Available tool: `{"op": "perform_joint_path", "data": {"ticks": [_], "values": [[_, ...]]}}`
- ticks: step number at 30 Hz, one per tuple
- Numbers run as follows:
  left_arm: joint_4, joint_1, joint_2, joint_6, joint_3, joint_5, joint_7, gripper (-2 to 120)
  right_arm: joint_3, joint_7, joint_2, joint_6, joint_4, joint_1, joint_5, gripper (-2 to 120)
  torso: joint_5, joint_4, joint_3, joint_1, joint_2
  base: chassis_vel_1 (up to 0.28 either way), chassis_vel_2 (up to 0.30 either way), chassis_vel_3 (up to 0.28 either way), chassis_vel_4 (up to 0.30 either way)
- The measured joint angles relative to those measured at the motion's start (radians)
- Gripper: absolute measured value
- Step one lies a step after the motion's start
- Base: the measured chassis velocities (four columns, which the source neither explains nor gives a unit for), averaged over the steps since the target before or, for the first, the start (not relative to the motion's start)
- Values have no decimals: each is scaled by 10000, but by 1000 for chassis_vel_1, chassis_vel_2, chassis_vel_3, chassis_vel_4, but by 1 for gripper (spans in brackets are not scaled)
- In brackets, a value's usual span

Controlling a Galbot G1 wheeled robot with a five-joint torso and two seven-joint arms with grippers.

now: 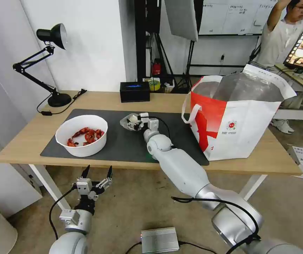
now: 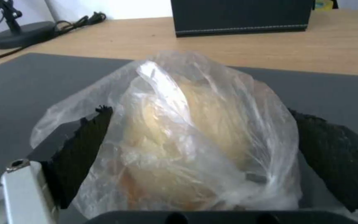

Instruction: Pick up the trash from the table and place it into the takeout bag.

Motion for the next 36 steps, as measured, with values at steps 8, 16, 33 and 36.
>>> {"op": "perform_joint_path", "data": {"ticks": [8,16,33,36], "values": [[36,-31,-88,-9,20,50,-2,100,56,290,-6,-328,-1,-64,-57,77,0,0,0,0,0,0,0,0,0],[59,25,-122,-28,-43,56,-6,100,126,310,-12,-338,60,-149,-163,47,0,0,0,0,0,0,0,0,0],[-139,175,-121,-52,-232,13,-17,100,186,302,-728,110,1548,-598,-1366,4,0,0,0,0,0,0,0,0,0],[-186,175,-115,-55,-257,-23,-22,100,120,294,-1062,338,2022,-749,-1758,4,1,0,0,0,0,0,0,0,0]]}}
